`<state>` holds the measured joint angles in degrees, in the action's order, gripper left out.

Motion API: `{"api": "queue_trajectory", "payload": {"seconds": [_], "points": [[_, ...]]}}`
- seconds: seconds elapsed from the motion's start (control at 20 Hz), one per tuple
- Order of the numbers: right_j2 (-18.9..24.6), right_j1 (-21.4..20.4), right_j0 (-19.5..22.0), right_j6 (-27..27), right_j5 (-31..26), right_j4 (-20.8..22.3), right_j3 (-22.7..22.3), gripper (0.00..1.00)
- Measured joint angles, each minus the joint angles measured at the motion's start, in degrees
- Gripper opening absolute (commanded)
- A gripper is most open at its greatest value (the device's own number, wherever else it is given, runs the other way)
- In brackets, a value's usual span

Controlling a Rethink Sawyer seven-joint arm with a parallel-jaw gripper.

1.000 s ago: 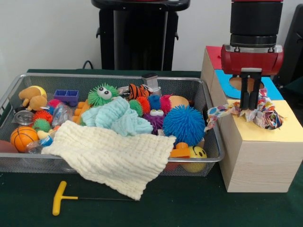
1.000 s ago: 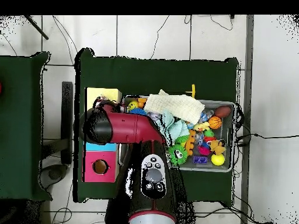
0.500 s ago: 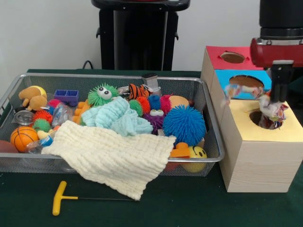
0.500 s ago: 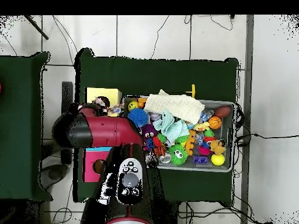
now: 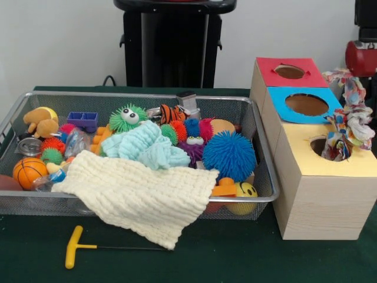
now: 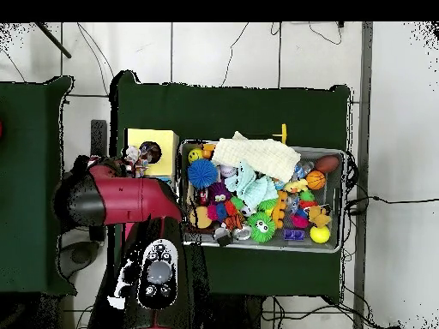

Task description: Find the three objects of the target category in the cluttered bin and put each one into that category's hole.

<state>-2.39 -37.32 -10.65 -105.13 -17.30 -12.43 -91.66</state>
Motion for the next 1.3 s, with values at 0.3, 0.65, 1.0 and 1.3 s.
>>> {"api": "queue_trajectory", "payload": {"seconds": [0.3, 0.65, 1.0, 1.3], "points": [[-0.6, 0.3, 0.4, 0.0, 0.0, -0.2, 0.0, 0.00], [-1.8, 0.3, 0.4, 0.0, 0.0, -0.2, 0.3, 0.00], [-1.9, 0.7, 1.4, 0.0, 0.0, -0.2, 1.3, 0.00], [-1.8, 2.0, 3.1, 0.0, 0.0, -0.2, 2.6, 0.00]]}}
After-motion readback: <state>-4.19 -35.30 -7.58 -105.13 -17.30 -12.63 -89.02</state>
